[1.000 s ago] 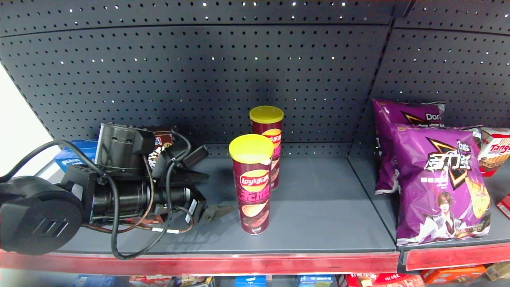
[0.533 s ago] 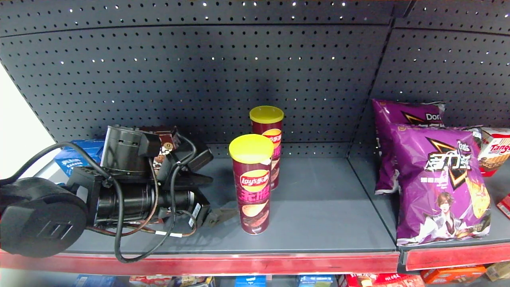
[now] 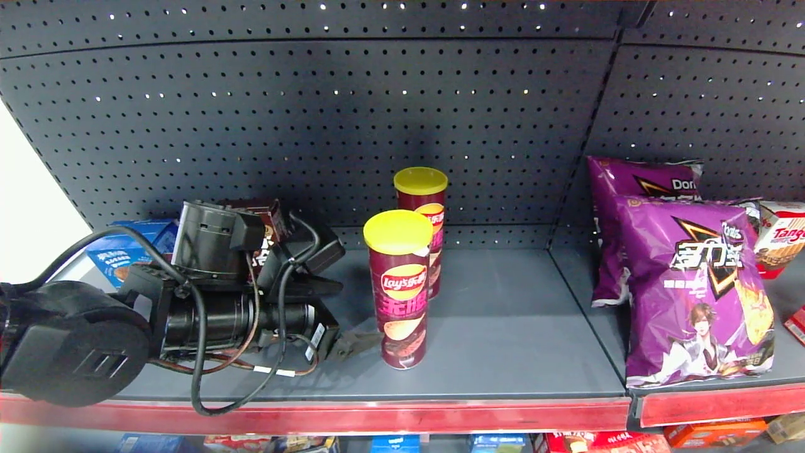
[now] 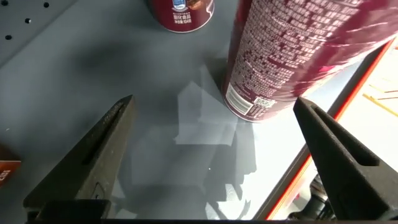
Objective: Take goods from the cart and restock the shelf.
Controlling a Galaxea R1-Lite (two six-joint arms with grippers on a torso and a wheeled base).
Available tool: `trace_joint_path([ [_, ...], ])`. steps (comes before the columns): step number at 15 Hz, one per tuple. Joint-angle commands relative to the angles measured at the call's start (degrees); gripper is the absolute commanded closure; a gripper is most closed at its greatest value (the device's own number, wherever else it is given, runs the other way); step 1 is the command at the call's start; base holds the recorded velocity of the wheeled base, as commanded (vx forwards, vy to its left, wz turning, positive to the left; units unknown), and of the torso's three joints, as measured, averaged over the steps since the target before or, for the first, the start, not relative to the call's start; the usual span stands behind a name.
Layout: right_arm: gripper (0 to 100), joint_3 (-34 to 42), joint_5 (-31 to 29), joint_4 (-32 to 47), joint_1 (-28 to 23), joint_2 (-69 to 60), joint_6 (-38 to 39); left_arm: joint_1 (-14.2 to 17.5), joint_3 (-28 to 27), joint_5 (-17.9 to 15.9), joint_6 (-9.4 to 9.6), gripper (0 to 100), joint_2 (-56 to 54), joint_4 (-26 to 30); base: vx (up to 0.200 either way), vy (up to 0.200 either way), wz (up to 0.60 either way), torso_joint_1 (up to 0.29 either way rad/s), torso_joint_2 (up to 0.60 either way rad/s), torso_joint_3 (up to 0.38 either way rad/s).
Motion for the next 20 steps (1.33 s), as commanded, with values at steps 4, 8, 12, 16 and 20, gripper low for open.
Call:
trace_joint_path([
  [4, 0, -0.38, -0.01, -0.01, 0.03, 0.13, -0.01, 2.12, 0.35, 0.00, -0.05, 0, -0.37, 0.05, 0.000, 0.000, 0.00, 0.000, 0.00, 0.000],
  [8, 0, -0.38, -0.01, -0.01, 0.12, 0.31, -0.01, 3.26, -0.01, 1.15, -0.05, 0, -0.28, -0.04, 0.000, 0.000, 0.00, 0.000, 0.00, 0.000],
  [12, 0, 0.14, 0.08, -0.01, 0.03, -0.13, -0.01, 3.18, -1.32, 1.15, -0.05, 0, 0.95, -0.13, 0.000, 0.000, 0.00, 0.000, 0.00, 0.000],
  [16, 0, 0.32, -0.01, -0.01, 0.12, -0.22, -0.01, 2.91, -2.64, 1.15, -0.05, 0, 2.71, -0.13, 0.000, 0.000, 0.00, 0.000, 0.00, 0.000],
  [20, 0, 0.32, 0.08, -0.01, 0.12, -0.13, -0.01, 2.47, -3.26, 1.15, -0.05, 0, 3.59, -0.22, 0.000, 0.000, 0.00, 0.000, 0.00, 0.000],
])
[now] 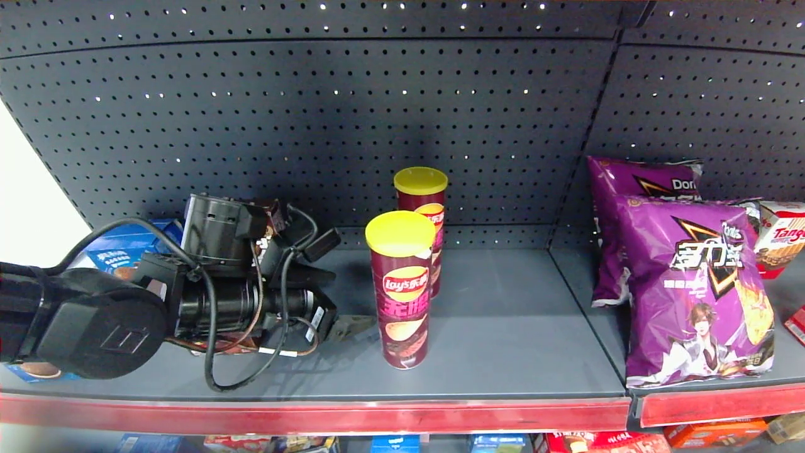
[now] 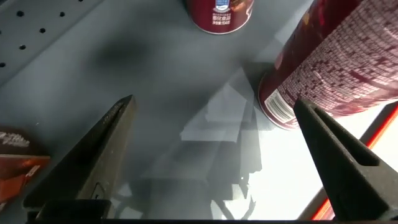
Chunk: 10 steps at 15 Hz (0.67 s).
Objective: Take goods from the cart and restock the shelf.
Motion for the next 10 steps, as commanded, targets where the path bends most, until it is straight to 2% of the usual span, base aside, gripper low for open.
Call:
trace_joint_path([
  [1, 0, 0.06, -0.03, -0.01, -0.03, 0.16, -0.01, -0.24, -0.38, -0.01, 0.01, 0, 0.55, -0.06, 0.000, 0.000, 0.00, 0.000, 0.00, 0.000],
  [5, 0, 0.15, -0.03, -0.01, -0.03, 0.34, -0.01, -0.32, -0.82, -0.01, 0.01, 0, 0.64, -0.06, 0.000, 0.000, 0.00, 0.000, 0.00, 0.000],
  [10, 0, 0.06, 0.06, -0.01, 0.06, 0.51, -0.01, -1.91, -1.69, 0.08, -0.08, 0, 1.34, -0.14, 0.000, 0.000, 0.00, 0.000, 0.00, 0.000],
])
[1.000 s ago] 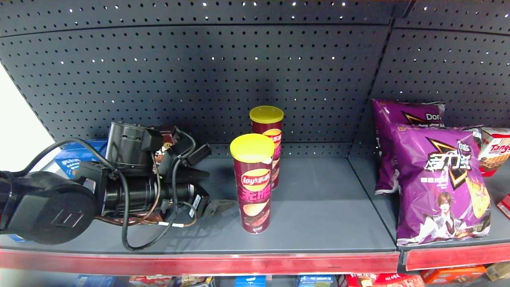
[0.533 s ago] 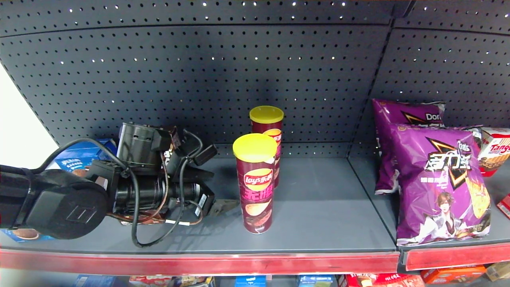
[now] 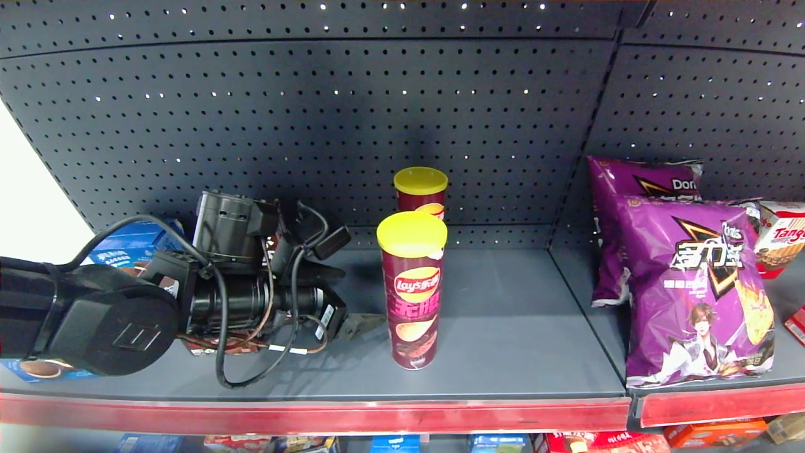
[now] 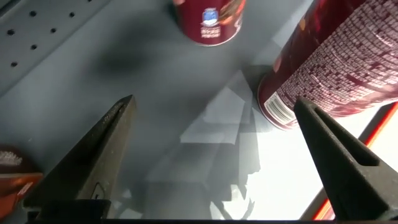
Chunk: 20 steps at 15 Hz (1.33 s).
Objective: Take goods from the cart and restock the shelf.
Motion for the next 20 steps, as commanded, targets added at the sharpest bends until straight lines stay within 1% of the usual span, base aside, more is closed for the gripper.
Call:
trace_joint_path([
  [1, 0, 0.00, 0.01, -0.03, -0.08, 0.10, -0.01, -0.77, -0.56, 0.03, -0.14, 0, 0.52, -0.07, 0.000, 0.000, 0.00, 0.000, 0.00, 0.000],
  [4, 0, -0.09, -0.08, -0.03, -0.08, 0.01, -0.01, -1.56, -1.09, 0.12, -0.23, 0, 0.95, 0.02, 0.000, 0.000, 0.00, 0.000, 0.00, 0.000],
  [11, 0, -0.35, -0.08, -0.03, -0.08, 0.10, -0.01, -1.48, -1.35, 0.47, -0.32, 0, 1.04, -0.07, 0.000, 0.000, 0.00, 0.000, 0.00, 0.000],
  [16, 0, -0.17, 0.01, -0.03, 0.01, 0.01, -0.01, 1.69, -1.35, 0.47, -0.32, 0, -1.68, -0.07, 0.000, 0.000, 0.00, 0.000, 0.00, 0.000],
  [19, 0, -0.26, 0.01, -0.03, 0.01, 0.27, -0.01, 1.78, -2.93, 0.56, -0.32, 0, -4.06, -0.77, 0.000, 0.000, 0.00, 0.000, 0.00, 0.000],
  [20, 0, -0.09, 0.01, -0.03, 0.01, 0.10, -0.01, 1.78, -5.48, 0.73, -0.41, 0, -5.02, -0.86, 0.000, 0.000, 0.00, 0.000, 0.00, 0.000],
])
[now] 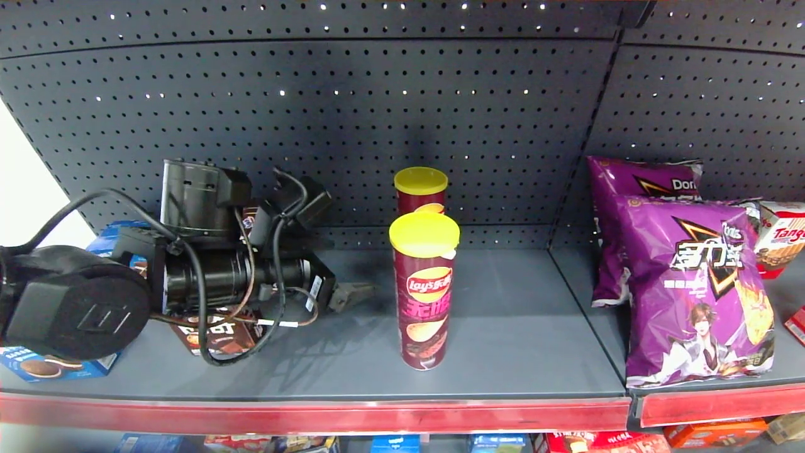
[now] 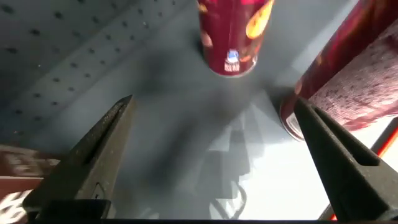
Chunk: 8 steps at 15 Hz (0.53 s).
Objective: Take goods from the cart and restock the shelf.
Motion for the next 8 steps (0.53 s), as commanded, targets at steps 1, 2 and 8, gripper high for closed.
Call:
trace_joint_path([
  [1, 0, 0.39, 0.01, -0.03, 0.01, -0.30, -0.01, 0.04, -5.23, 0.12, -0.23, 0, -2.72, -0.19, 0.000, 0.000, 0.00, 0.000, 0.00, 0.000],
  [2, 0, 0.74, 0.01, -0.03, 0.01, -0.30, -0.01, 0.04, -7.08, 0.12, -0.41, 0, -3.42, -0.19, 0.000, 0.000, 0.00, 0.000, 0.00, 0.000],
  [8, 0, 1.62, -0.08, 0.14, -0.08, -0.83, -0.10, 6.72, -9.72, 1.70, -1.02, 0, -8.08, -0.37, 0.000, 0.000, 0.00, 0.000, 0.00, 0.000],
])
